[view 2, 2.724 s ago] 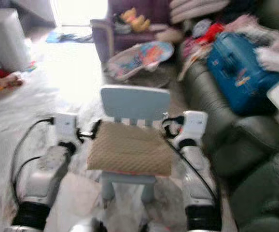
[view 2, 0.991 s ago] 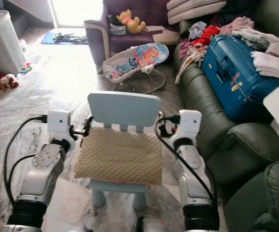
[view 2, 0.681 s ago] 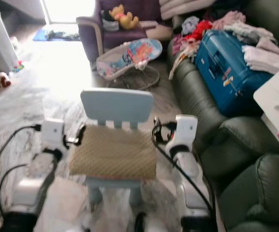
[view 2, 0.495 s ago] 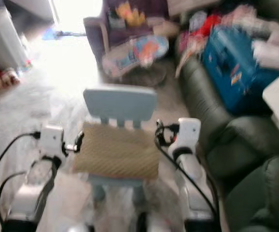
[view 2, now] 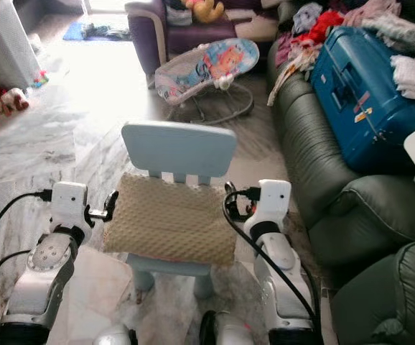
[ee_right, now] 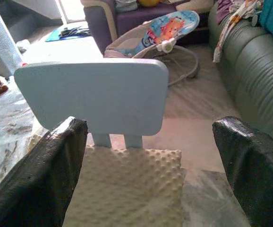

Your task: Move the pillow to the sofa

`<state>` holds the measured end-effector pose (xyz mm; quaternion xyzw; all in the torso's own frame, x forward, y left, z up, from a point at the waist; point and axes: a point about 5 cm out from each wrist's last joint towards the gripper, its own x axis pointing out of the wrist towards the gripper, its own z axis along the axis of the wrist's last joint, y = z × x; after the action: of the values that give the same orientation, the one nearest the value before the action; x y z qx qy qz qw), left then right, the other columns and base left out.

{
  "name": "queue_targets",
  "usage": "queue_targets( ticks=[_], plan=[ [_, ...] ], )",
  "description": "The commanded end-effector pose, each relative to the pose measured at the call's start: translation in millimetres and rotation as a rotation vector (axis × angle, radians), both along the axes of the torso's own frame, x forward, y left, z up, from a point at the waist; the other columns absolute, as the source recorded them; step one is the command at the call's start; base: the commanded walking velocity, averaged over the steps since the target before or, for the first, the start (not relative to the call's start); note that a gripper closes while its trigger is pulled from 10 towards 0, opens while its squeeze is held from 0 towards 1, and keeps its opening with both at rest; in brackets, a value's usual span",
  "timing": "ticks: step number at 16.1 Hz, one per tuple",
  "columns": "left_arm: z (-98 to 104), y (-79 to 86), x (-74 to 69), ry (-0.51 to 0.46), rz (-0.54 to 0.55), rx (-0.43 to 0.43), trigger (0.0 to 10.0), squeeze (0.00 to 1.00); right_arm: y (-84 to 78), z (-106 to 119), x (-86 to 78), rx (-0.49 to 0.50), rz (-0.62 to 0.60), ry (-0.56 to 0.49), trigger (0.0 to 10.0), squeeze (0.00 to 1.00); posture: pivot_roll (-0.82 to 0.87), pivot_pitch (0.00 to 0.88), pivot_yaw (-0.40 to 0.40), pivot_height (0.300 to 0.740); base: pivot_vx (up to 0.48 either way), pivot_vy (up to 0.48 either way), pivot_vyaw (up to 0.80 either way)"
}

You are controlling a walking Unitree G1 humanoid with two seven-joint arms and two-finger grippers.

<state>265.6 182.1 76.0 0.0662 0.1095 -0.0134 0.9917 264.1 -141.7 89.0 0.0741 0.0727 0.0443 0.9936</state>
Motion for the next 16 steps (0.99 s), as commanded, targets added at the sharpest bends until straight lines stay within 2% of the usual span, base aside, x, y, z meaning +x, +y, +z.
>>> queue_targets(
  ticks=[1,6,7,9,13,16],
  plan=[
    [1.7,1.7,1.1,0.001,0.012,0.003,10.0,0.00,-0.3,-1.1,0.6,-0.002,0.009,0.012,10.0,0.00,-0.03,0.090,-0.050,0.651,0.000,0.000,0.00],
    [2.5,0.7,5.1,-0.006,0.031,0.000,10.0,0.00,-2.0,0.0,3.1,-0.010,0.015,0.005,10.0,0.00,-0.04,0.082,-0.052,0.596,0.000,0.000,0.00],
    [6.0,1.6,9.3,-0.035,0.048,0.013,10.0,0.00,-3.9,-0.1,3.7,-0.015,0.011,0.008,10.0,0.00,-0.05,0.077,-0.051,0.596,0.000,0.000,0.00],
    [6.2,2.9,11.6,-0.026,0.054,0.002,10.0,0.00,-5.0,-0.4,4.4,-0.016,0.008,0.008,10.0,0.00,-0.04,0.075,-0.051,0.596,0.000,0.000,0.00],
    [9.1,9.1,14.7,-0.035,0.045,0.096,10.0,0.00,-5.5,-1.8,7.4,-0.023,0.005,0.009,10.0,0.00,-0.03,0.069,-0.057,0.596,0.000,0.000,0.00],
    [9.0,17.4,15.6,-0.034,0.091,0.088,10.0,0.00,-2.5,-1.9,10.0,-0.012,0.027,0.003,10.0,0.00,-0.02,0.065,-0.059,0.596,0.000,0.000,0.00]
  ],
)
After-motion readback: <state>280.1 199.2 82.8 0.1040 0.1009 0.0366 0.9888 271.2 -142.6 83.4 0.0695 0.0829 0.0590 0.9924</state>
